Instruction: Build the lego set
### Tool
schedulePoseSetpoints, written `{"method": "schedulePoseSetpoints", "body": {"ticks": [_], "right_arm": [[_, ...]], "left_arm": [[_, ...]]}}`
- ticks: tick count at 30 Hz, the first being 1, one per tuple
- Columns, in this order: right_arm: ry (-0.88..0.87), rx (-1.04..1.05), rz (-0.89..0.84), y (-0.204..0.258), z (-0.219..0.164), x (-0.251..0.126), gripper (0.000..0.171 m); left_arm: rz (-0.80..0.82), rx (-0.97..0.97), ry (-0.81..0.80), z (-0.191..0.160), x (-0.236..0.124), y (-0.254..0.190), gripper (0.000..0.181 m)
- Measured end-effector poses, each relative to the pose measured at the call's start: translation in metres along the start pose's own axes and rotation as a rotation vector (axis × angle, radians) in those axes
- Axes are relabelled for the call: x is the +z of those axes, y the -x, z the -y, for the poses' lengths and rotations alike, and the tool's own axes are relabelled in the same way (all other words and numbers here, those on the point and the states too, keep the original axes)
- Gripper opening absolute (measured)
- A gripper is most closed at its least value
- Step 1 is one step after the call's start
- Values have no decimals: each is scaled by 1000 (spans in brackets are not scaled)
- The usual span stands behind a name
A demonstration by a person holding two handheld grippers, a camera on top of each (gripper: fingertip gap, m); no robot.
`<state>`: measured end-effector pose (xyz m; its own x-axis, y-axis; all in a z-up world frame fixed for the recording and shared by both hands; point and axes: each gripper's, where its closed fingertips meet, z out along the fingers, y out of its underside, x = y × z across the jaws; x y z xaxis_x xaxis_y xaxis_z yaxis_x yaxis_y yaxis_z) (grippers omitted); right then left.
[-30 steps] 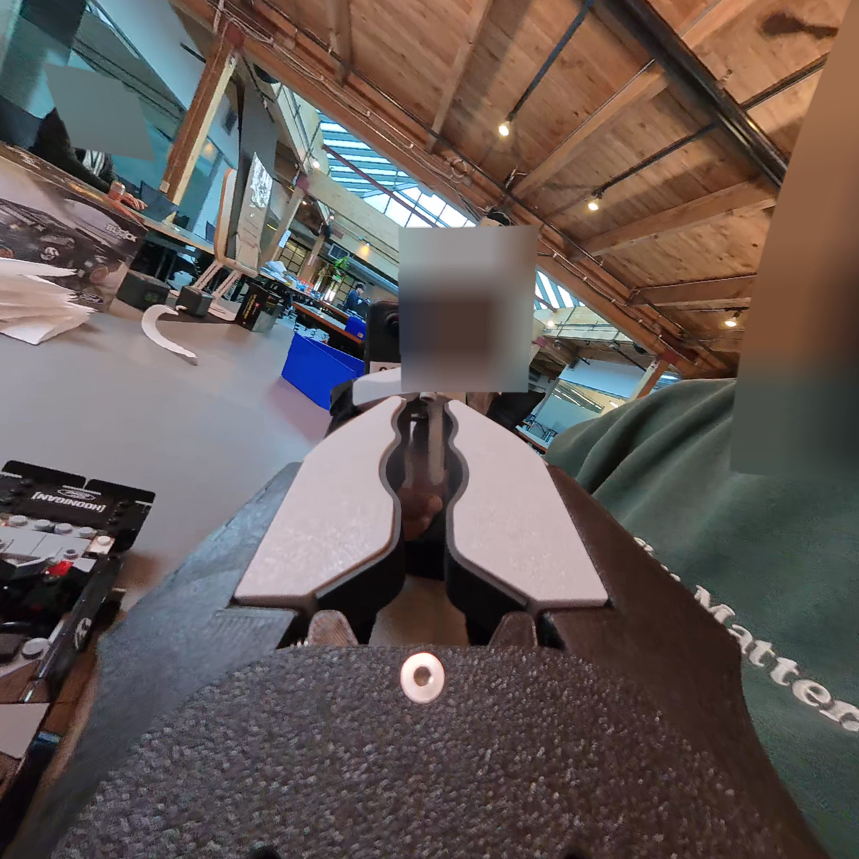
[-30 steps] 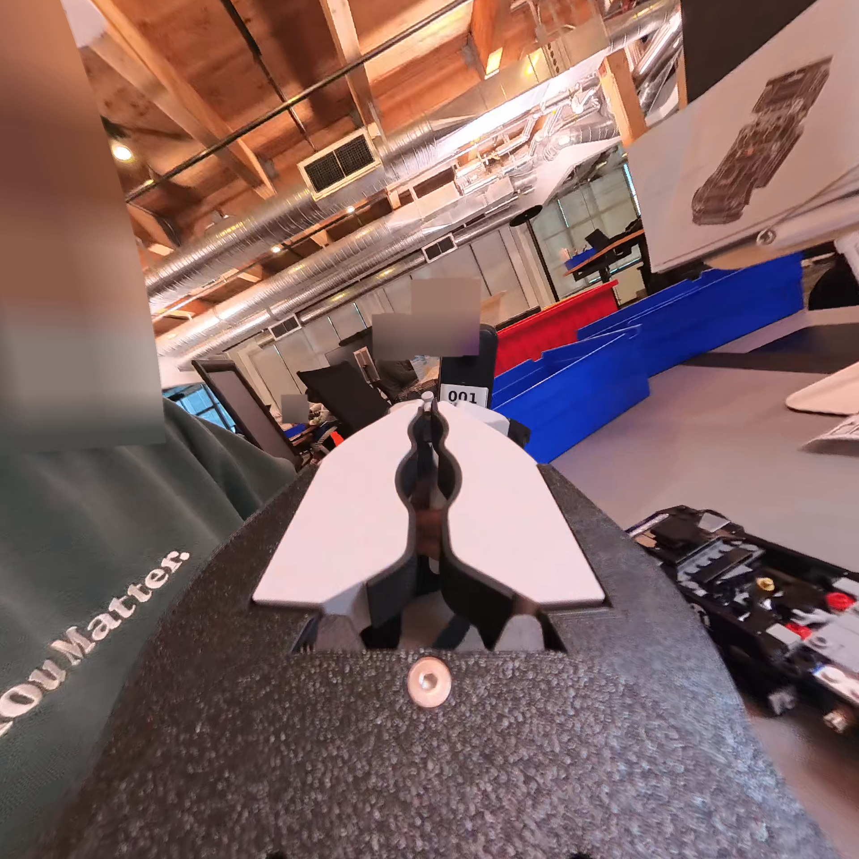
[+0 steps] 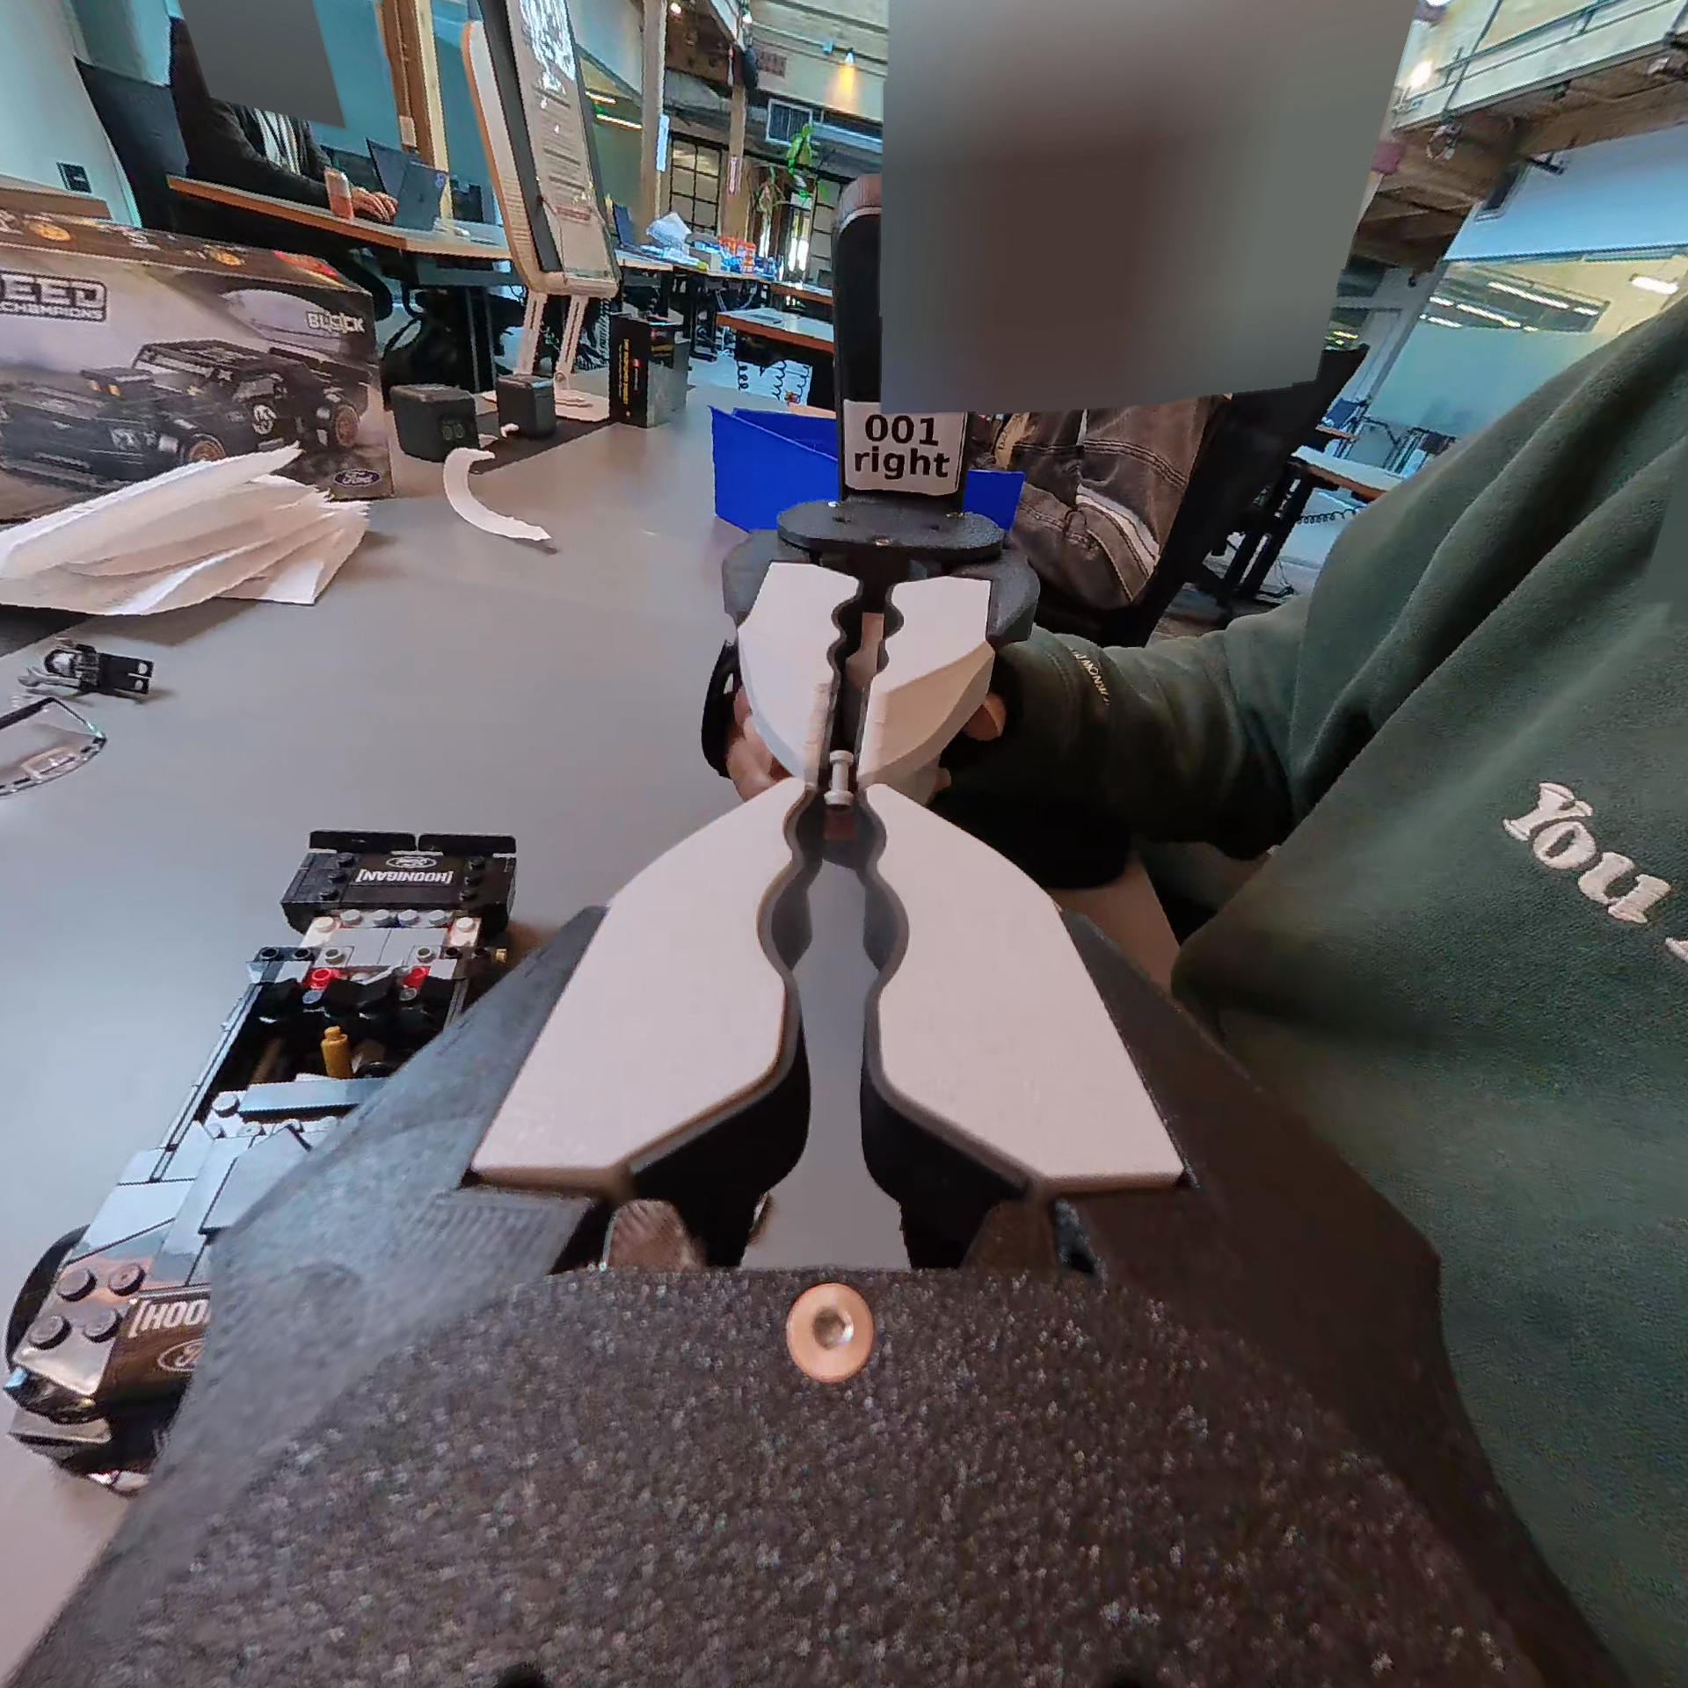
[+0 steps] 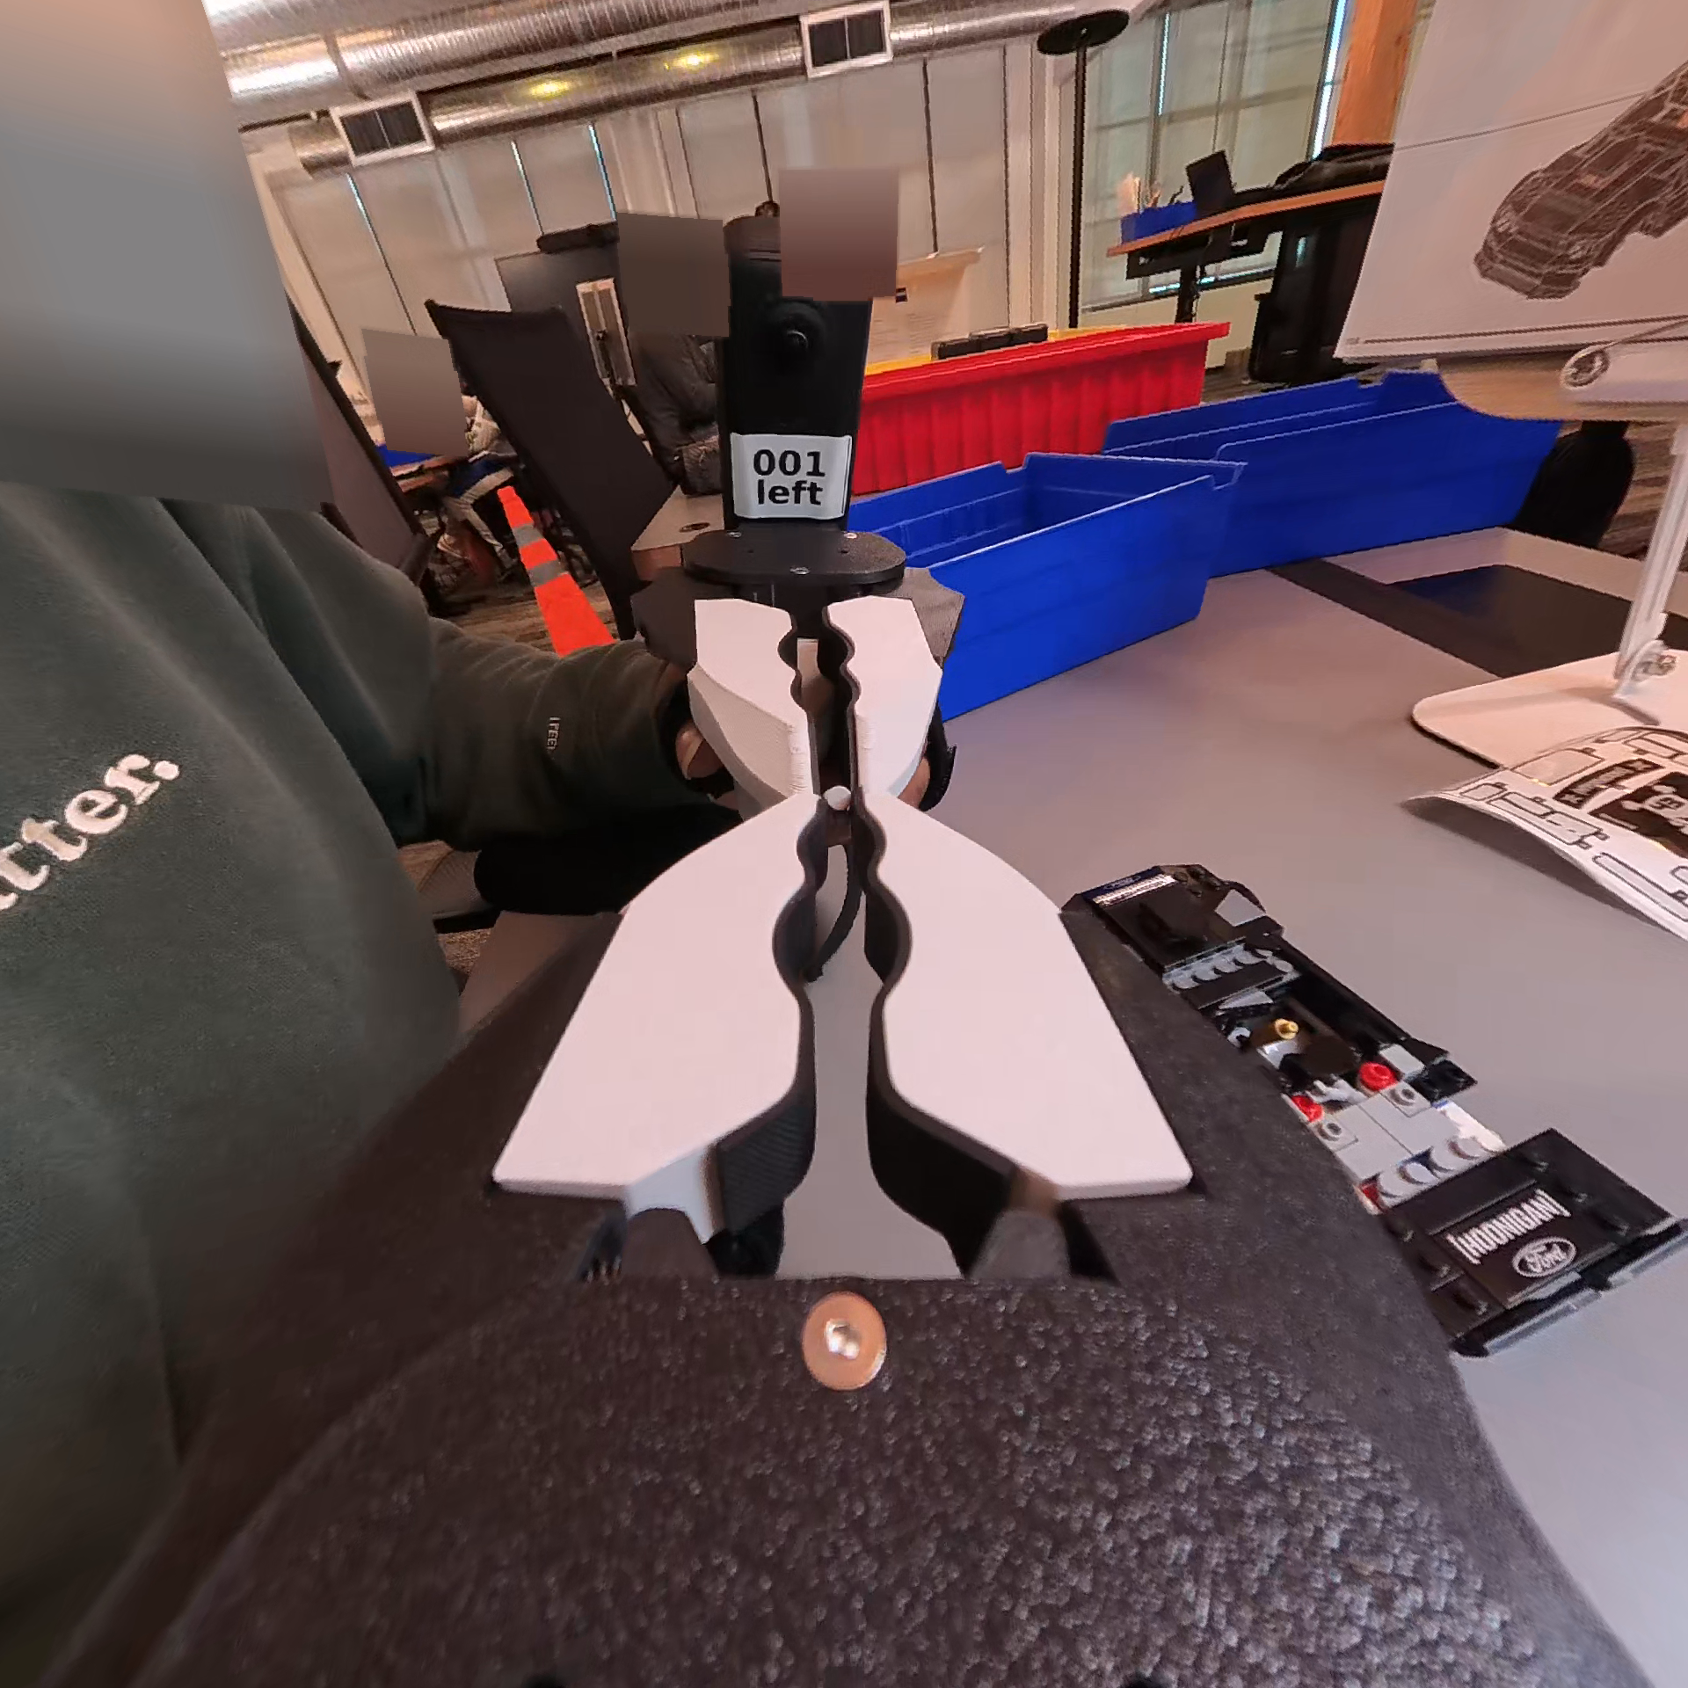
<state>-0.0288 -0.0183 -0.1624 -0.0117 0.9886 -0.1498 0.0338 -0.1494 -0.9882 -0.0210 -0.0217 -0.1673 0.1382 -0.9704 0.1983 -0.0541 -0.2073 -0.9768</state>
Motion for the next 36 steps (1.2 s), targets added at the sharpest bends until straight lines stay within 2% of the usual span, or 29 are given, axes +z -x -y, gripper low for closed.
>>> {"method": "schedulePoseSetpoints", "body": {"ticks": [6, 8, 12, 15, 21, 25, 31, 36], "right_arm": [[57, 0, -34, -5, -8, 2, 4], [112, 6, -74, -12, -16, 1, 4], [226, 24, -138, -26, -34, -3, 4], [251, 37, -140, -26, -39, -2, 4], [269, 36, -135, -25, -43, -1, 4], [307, 48, -138, -25, -50, -1, 4], [525, 86, -189, -20, -82, -5, 4], [635, 63, -231, -9, -101, -6, 4]], "left_arm": [[8, -18, 58, -9, 0, 5, 7], [69, 10, 179, -27, -5, 18, 16], [104, 51, 599, -94, -25, 30, 24], [63, 27, 730, -121, -26, 25, 29], [29, 31, 757, -129, -18, 17, 29], [-6, 6, 768, -130, -17, 9, 22], [-46, 16, 761, -131, -9, -2, 16], [37, 54, 777, -130, -18, 15, 22]]}}
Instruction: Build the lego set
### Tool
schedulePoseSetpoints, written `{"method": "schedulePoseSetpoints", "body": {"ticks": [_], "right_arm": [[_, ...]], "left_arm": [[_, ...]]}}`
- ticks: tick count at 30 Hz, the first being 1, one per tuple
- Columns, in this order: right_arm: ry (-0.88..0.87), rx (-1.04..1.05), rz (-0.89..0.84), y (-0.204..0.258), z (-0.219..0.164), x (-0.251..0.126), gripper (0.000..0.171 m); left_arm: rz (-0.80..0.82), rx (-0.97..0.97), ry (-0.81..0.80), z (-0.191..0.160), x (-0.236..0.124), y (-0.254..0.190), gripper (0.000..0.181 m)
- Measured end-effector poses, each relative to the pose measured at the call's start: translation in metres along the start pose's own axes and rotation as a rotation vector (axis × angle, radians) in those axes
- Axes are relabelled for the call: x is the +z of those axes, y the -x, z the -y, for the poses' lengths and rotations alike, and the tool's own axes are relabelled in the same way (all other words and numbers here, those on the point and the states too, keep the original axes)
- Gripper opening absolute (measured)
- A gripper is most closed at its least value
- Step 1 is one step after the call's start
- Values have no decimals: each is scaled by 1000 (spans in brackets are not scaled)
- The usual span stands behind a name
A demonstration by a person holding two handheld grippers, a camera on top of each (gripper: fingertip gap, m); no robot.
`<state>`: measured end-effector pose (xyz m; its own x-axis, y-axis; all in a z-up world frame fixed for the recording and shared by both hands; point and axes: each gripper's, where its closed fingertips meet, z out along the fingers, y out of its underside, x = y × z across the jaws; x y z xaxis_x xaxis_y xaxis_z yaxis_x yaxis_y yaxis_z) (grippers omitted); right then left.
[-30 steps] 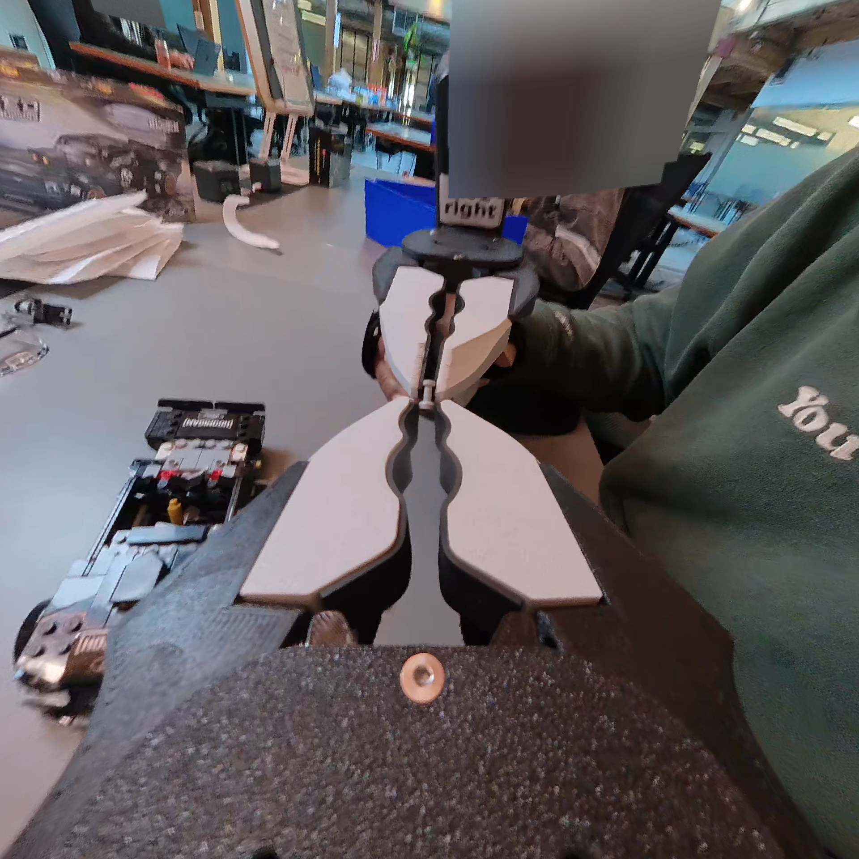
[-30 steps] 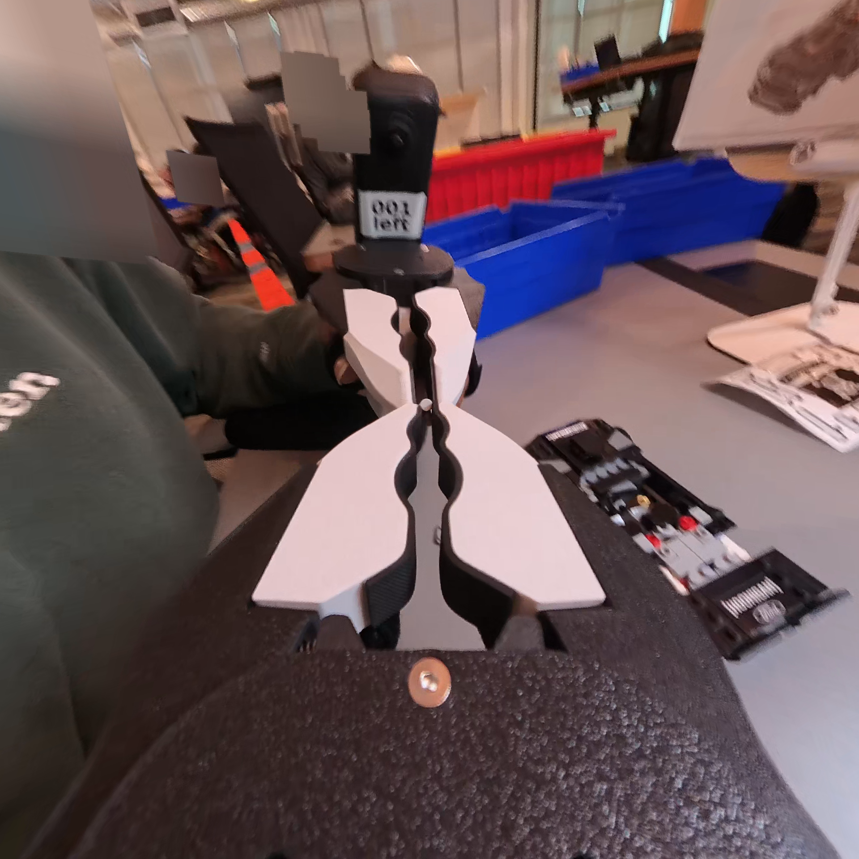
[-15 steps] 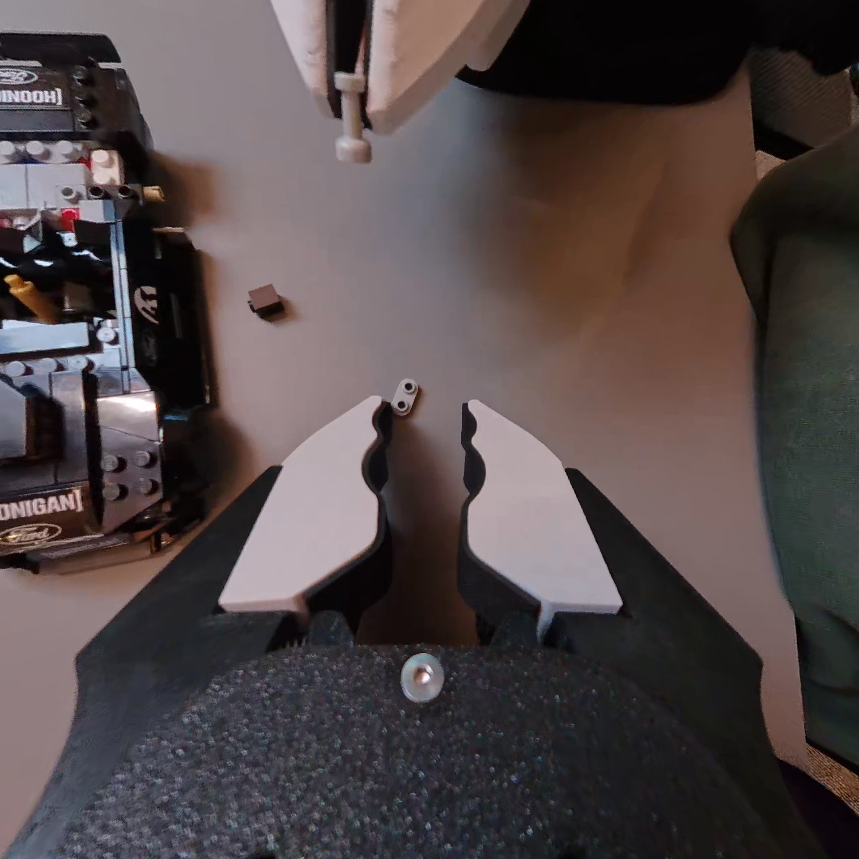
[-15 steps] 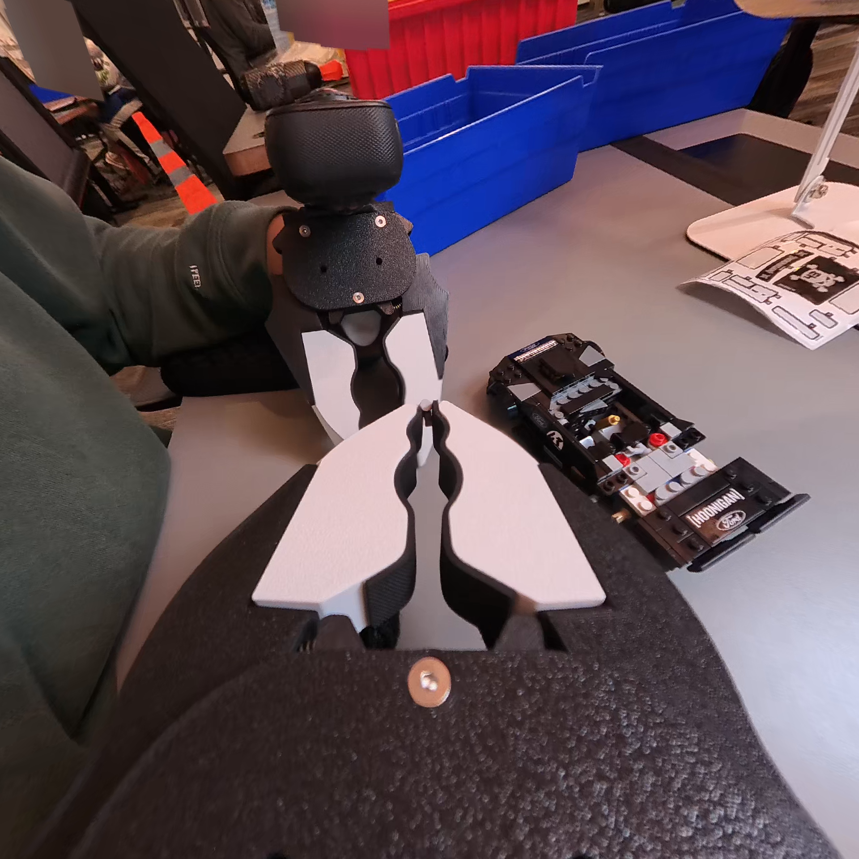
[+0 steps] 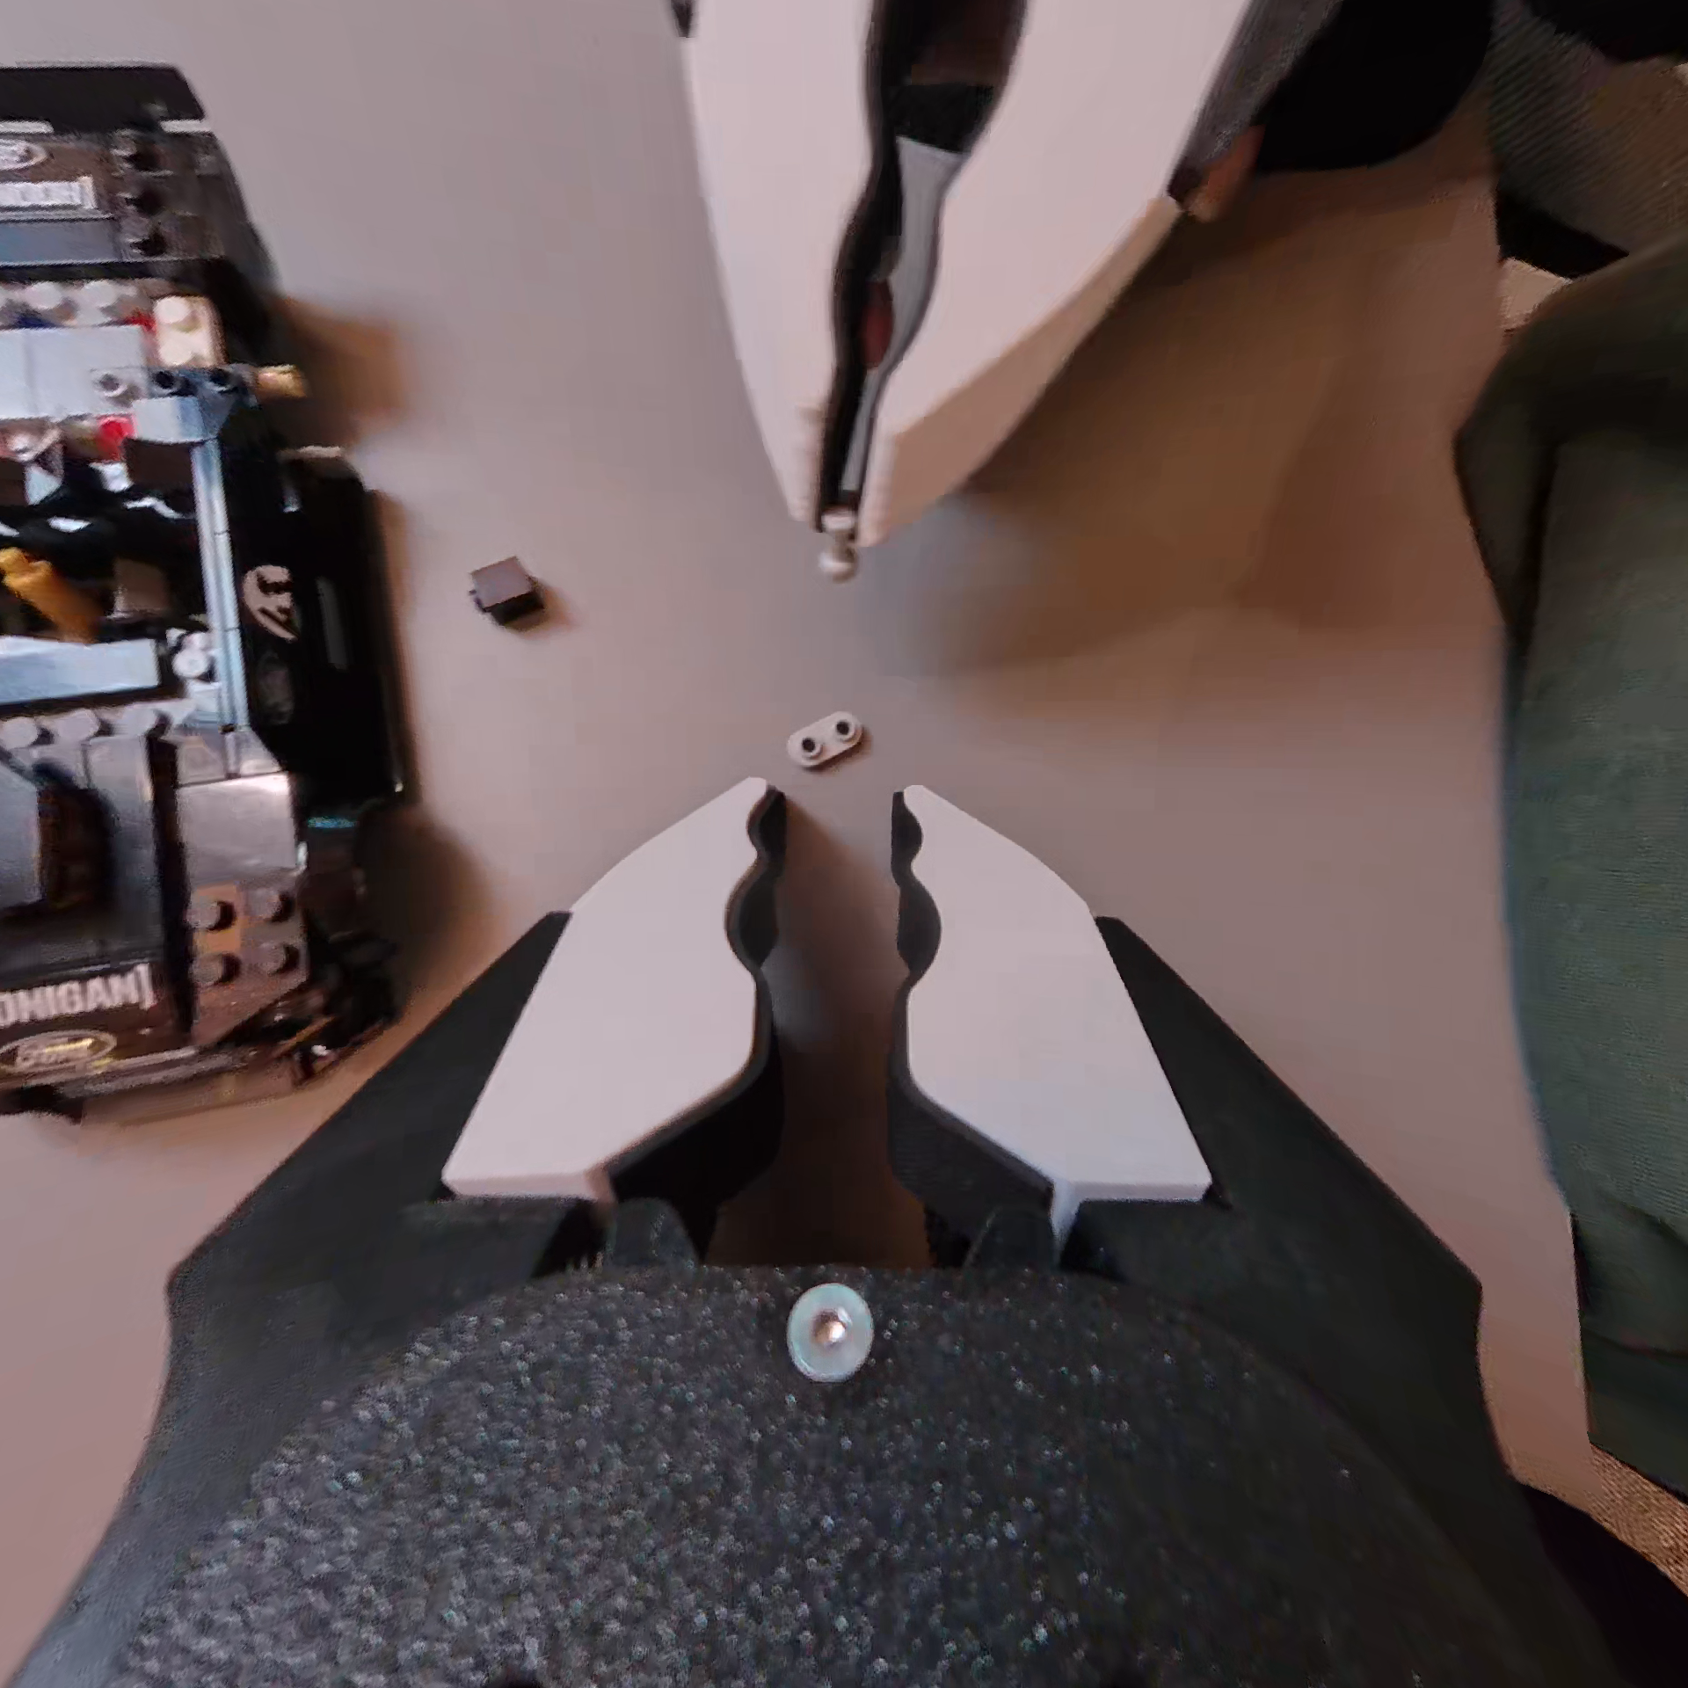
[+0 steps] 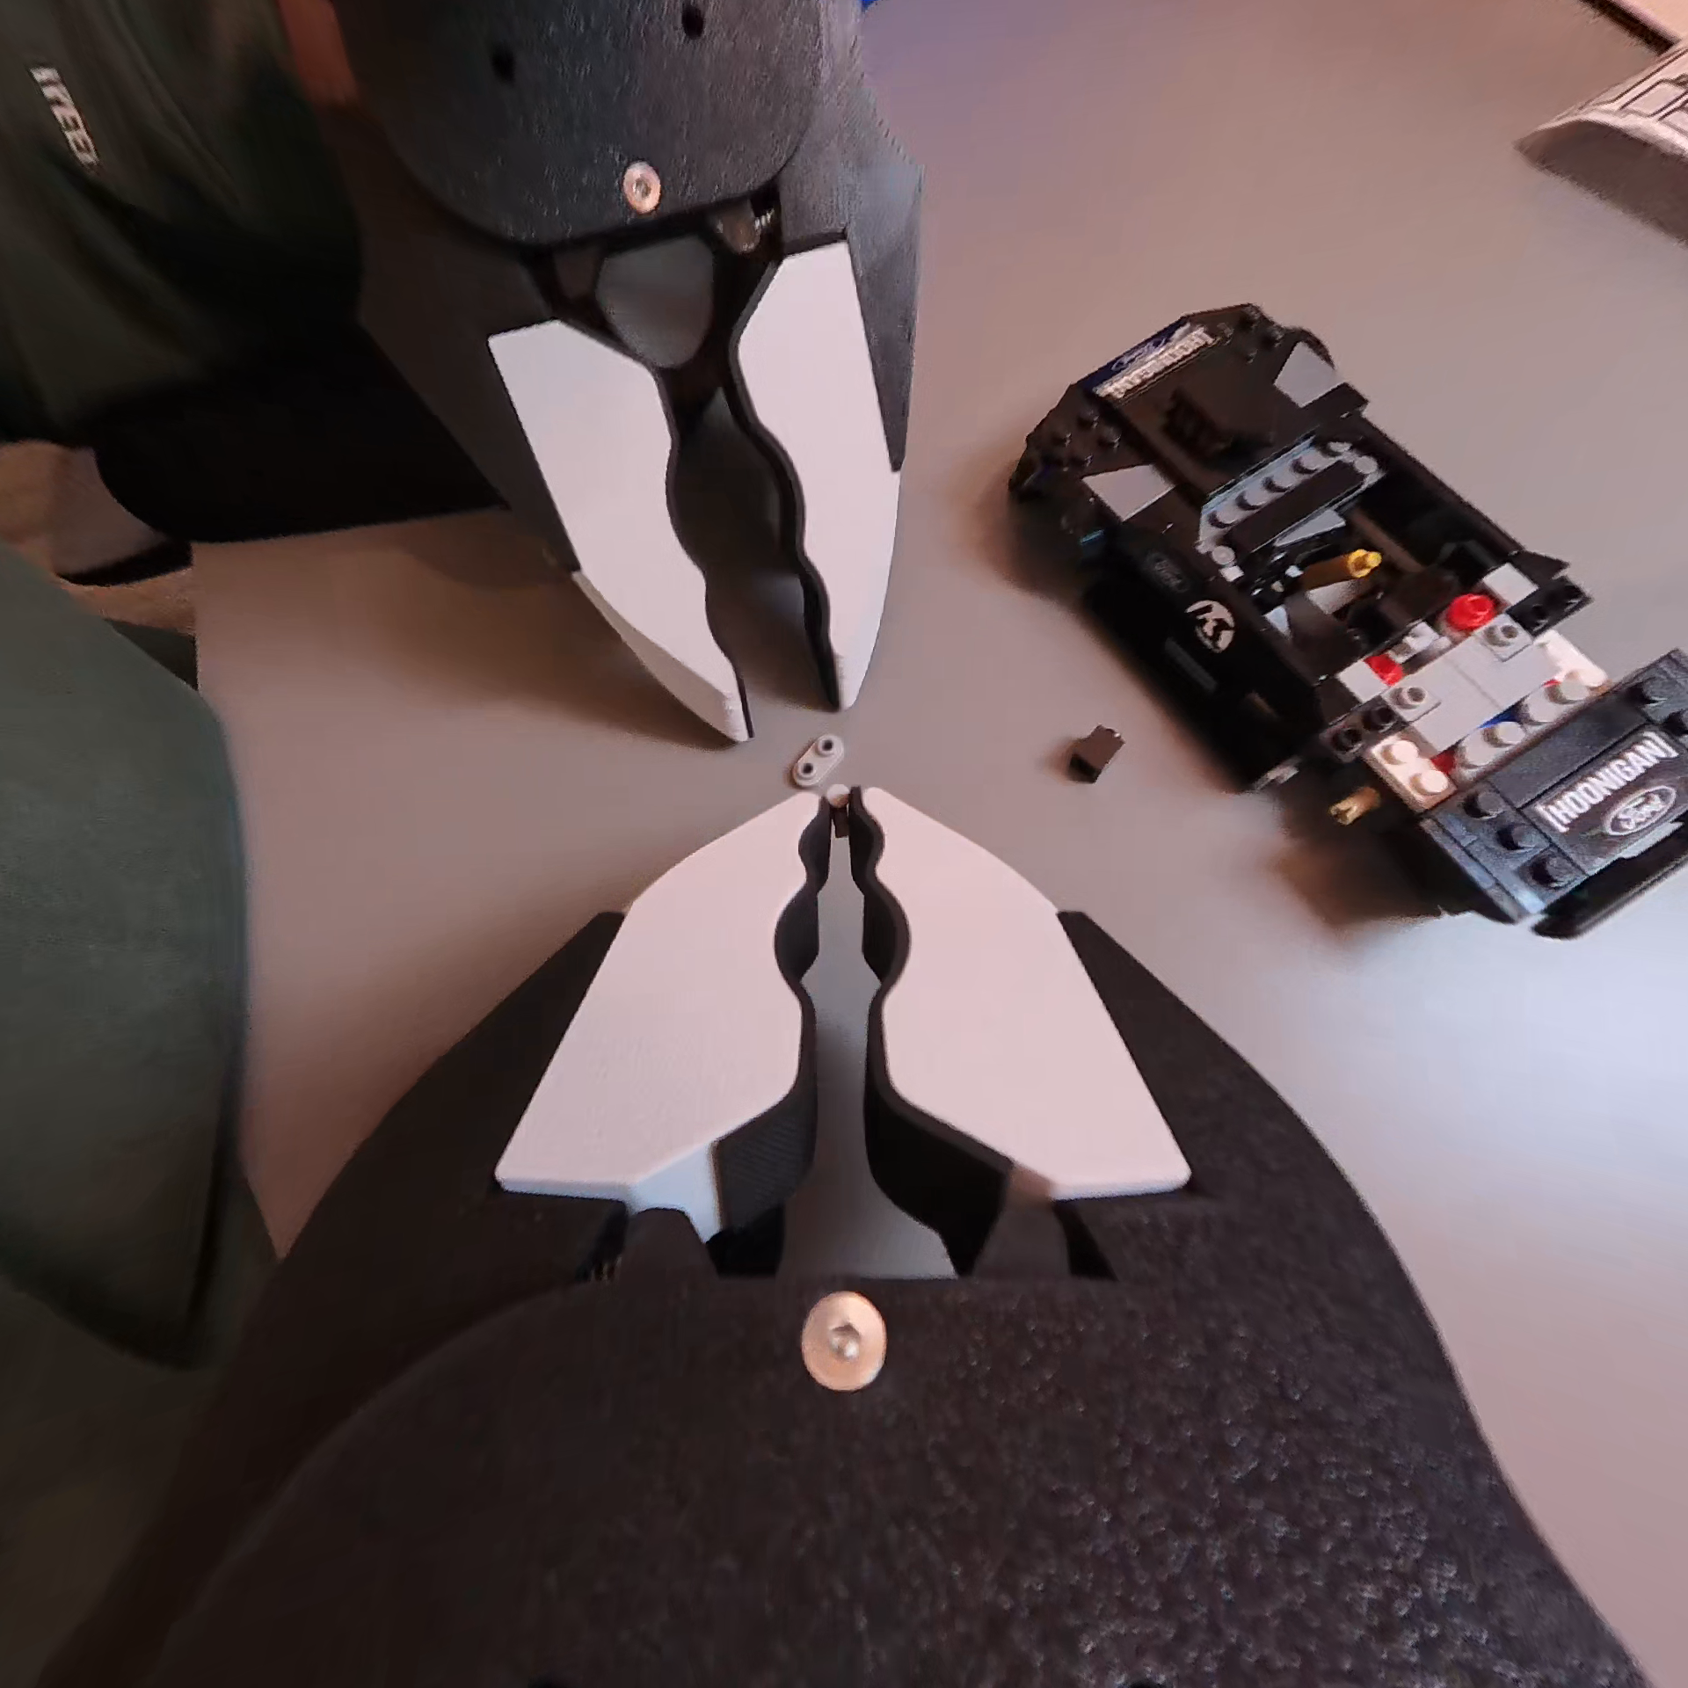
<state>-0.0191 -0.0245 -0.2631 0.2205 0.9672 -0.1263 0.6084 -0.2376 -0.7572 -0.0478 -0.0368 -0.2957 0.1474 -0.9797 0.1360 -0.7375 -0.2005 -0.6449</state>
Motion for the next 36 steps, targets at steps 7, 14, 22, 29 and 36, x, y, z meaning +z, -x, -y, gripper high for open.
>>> {"method": "schedulePoseSetpoints", "body": {"ticks": [7, 14, 22, 29, 36], "right_arm": [[22, 20, -81, 1, -2, -10, 4], [56, 8, -163, 0, -15, -20, 4], [110, -7, -146, -10, -16, -6, 4], [128, -3, -127, -10, -16, 4, 4], [152, 8, -134, -12, -19, 9, 4]], "left_arm": [[-22, 29, -3, 7, 9, -10, 15], [9, 70, 2, 17, 16, 0, 17], [26, 67, -8, 20, 18, 4, 17], [31, 110, -31, 27, 23, 4, 10], [36, 121, -39, 27, 23, 3, 8]]}}
